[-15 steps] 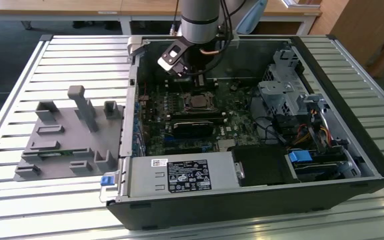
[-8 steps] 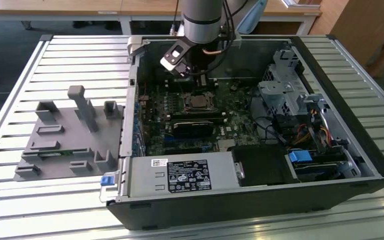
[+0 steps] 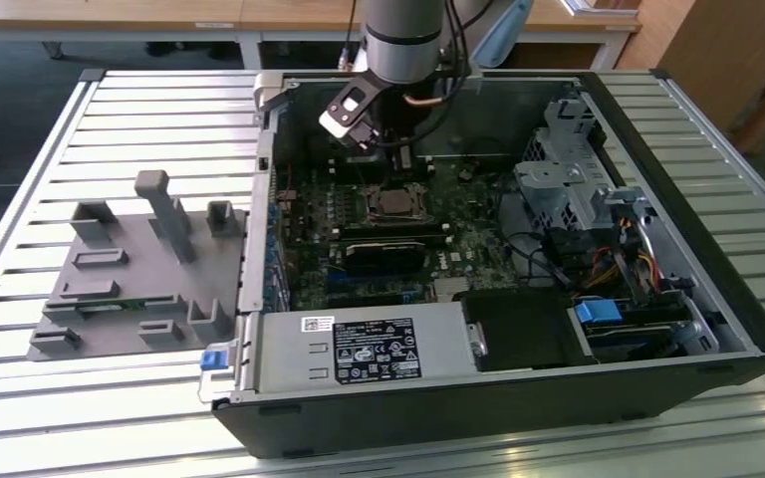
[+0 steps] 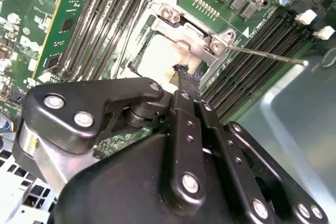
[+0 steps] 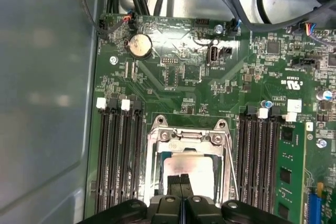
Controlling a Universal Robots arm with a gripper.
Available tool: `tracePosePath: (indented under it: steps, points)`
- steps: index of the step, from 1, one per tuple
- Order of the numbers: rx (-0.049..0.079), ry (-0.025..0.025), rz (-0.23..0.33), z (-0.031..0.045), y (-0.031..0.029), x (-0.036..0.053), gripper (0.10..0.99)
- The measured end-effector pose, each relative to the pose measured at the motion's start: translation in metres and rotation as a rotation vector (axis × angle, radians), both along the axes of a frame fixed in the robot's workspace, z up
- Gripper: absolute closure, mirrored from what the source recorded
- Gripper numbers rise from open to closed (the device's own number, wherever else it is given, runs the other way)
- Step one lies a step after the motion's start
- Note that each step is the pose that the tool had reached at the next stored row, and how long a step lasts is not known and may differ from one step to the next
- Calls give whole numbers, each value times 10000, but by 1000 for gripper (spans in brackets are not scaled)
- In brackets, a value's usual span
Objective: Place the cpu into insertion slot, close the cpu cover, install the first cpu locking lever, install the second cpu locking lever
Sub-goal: 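Install the first cpu locking lever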
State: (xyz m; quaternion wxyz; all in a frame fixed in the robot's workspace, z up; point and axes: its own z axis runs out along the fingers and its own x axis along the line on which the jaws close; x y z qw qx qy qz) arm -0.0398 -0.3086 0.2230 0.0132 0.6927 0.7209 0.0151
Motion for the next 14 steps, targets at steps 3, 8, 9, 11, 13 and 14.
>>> tracePosePath:
  steps: [3,8,9,11,13,14]
  points:
    - [1,-6,1,82,0,0,980]
    - [0,-17,0,284,0,0,980]
    - [-1,-20,0,325,0,0,980]
    - [-3,-32,2,391,0,0,980]
    - [-1,-41,160,399,0,-1,980]
    - [0,-42,340,398,0,-1,980]
